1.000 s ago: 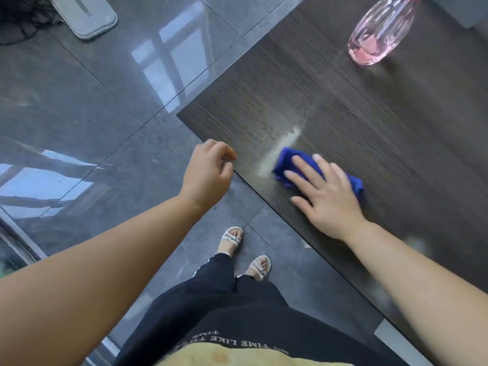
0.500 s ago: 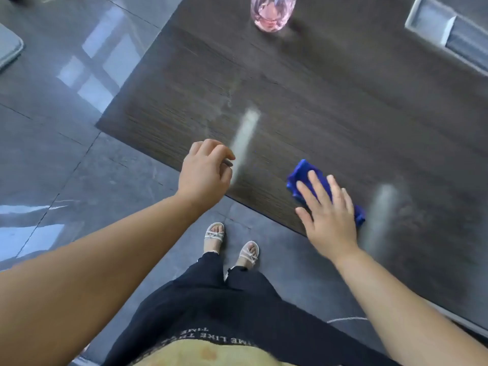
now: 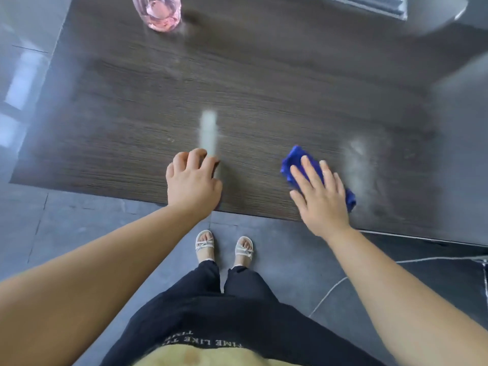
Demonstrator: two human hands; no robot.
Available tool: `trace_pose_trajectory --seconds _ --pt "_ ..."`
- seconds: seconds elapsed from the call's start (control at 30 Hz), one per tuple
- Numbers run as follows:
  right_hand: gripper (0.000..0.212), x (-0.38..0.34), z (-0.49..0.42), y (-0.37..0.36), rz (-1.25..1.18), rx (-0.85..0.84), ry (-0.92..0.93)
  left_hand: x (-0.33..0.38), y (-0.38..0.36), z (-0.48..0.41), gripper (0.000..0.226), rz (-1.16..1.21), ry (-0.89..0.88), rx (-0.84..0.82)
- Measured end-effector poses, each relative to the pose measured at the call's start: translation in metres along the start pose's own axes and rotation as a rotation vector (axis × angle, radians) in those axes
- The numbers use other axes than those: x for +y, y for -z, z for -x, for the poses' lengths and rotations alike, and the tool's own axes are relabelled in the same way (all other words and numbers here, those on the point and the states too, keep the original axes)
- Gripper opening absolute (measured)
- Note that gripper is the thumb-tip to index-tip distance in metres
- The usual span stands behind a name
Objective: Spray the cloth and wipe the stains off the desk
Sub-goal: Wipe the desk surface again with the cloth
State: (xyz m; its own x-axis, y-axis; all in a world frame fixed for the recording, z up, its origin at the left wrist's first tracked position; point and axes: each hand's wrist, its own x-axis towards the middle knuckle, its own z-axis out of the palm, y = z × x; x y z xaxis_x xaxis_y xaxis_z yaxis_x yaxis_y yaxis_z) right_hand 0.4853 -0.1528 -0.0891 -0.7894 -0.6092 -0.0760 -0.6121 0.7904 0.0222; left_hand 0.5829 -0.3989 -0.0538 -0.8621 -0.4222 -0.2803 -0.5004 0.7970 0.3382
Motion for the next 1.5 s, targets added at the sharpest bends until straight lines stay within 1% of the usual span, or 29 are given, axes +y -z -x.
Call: trace_pose_trajectory --seconds 0.1,0.13,0.17,0.2,0.27,0.33,0.37,0.4,0.47,0.53,0.6,0.63,0.67,0.7,0.77,0.83,0.87,0.9,0.93,1.0,1.1,1.13,1.17,1.2,1.27,1.33,1.4,1.43,1.5 --pt "0.057 -0.001 -0.03 0.007 -0.157 -0.067 -0.612 0.007 -0.006 0.001 0.043 -0.035 0.017 -0.018" --pt "0.059 -0.024 -0.038 0.009 -0.185 -0.071 -0.702 0.01 -0.007 0.001 0.044 -0.048 0.021 -0.026" --pt "0.06 -0.047 -0.04 0.009 -0.187 -0.065 -0.684 0.014 -0.008 0.0 0.044 -0.059 0.01 -0.031" --pt "0.061 -0.071 -0.038 0.006 -0.164 -0.003 -0.548 0.019 -0.009 -0.001 0.045 -0.064 -0.007 -0.024" --pt "0.058 -0.098 -0.015 0.001 -0.129 0.018 -0.121 0.027 -0.008 -0.004 0.045 -0.051 -0.047 -0.015" --pt "0.052 -0.066 0.005 -0.001 -0.128 -0.032 0.257 0.039 -0.005 -0.011 0.045 -0.02 -0.074 -0.034" --pt "0.05 -0.037 0.009 -0.002 -0.134 -0.048 0.352 0.045 -0.002 -0.014 0.045 -0.011 -0.075 -0.055" --pt "0.049 -0.004 0.012 -0.003 -0.111 -0.047 0.356 0.051 0.0 -0.018 0.046 -0.016 -0.082 -0.076" --pt "0.051 0.059 0.009 -0.002 -0.042 -0.017 0.122 0.064 0.004 -0.026 0.047 -0.053 -0.098 -0.117" --pt "0.052 0.097 -0.004 0.005 -0.125 -0.074 -0.348 0.075 0.006 -0.034 0.049 -0.083 -0.084 -0.148" --pt "0.055 0.087 -0.028 0.011 -0.221 -0.081 -0.79 0.086 0.004 -0.04 0.052 -0.089 -0.03 -0.178" --pt "0.058 0.066 -0.039 0.014 -0.25 -0.096 -0.879 0.091 0.002 -0.042 0.052 -0.09 0.009 -0.196" --pt "0.059 0.04 -0.046 0.012 -0.259 -0.086 -0.85 0.093 0.0 -0.043 0.052 -0.104 0.04 -0.204" --pt "0.061 0.015 -0.048 0.007 -0.238 -0.017 -0.689 0.096 -0.002 -0.045 0.052 -0.135 0.056 -0.202" --pt "0.06 -0.023 -0.03 0.004 -0.177 0.026 -0.203 0.096 -0.006 -0.046 0.054 -0.211 0.049 -0.198" --pt "0.056 -0.006 -0.014 0.003 -0.112 -0.04 0.258 0.094 -0.007 -0.045 0.059 -0.247 0.036 -0.213" --pt "0.053 0.016 -0.015 0.001 -0.099 -0.023 0.382 0.09 -0.006 -0.043 0.061 -0.254 0.031 -0.224" --pt "0.051 0.044 -0.021 -0.002 -0.07 0.009 0.405 0.088 -0.006 -0.043 0.062 -0.261 0.028 -0.23" --pt "0.051 0.069 -0.03 -0.005 -0.033 0.055 0.342 0.087 -0.004 -0.043 0.063 -0.273 0.022 -0.241" --pt "0.053 0.11 -0.052 -0.001 -0.036 0.043 0.085 0.085 -0.001 -0.043 0.064 -0.282 0.017 -0.264" --pt "0.059 0.099 -0.075 0.004 -0.122 -0.074 -0.346 0.087 0.0 -0.042 0.067 -0.285 0.033 -0.274" --pt "0.061 0.079 -0.076 0.005 -0.113 -0.083 -0.39 0.088 0.0 -0.041 0.068 -0.283 0.04 -0.276" --pt "0.063 0.058 -0.071 0.006 -0.116 -0.053 -0.342 0.09 -0.001 -0.041 0.068 -0.273 0.044 -0.273" --pt "0.063 0.038 -0.065 0.007 -0.128 -0.005 -0.21 0.09 -0.001 -0.041 0.066 -0.252 0.053 -0.259" --pt "0.061 0.024 -0.05 0.002 -0.099 -0.017 0.191 0.087 0.003 -0.041 0.059 -0.156 0.08 -0.212" --pt "0.056 0.045 -0.055 0.001 -0.077 -0.032 0.453 0.08 0.007 -0.043 0.051 -0.026 0.091 -0.161" --pt "0.054 0.071 -0.078 0.005 -0.054 0.021 0.457 0.072 0.009 -0.043 0.047 0.043 0.112 -0.119" --pt "0.055 0.079 -0.094 0.007 -0.062 0.017 0.373 0.067 0.011 -0.042 0.047 0.035 0.134 -0.101" --pt "0.056 0.077 -0.124 0.011 -0.123 -0.074 0.039 0.057 0.016 -0.042 0.048 -0.027 0.192 -0.066"
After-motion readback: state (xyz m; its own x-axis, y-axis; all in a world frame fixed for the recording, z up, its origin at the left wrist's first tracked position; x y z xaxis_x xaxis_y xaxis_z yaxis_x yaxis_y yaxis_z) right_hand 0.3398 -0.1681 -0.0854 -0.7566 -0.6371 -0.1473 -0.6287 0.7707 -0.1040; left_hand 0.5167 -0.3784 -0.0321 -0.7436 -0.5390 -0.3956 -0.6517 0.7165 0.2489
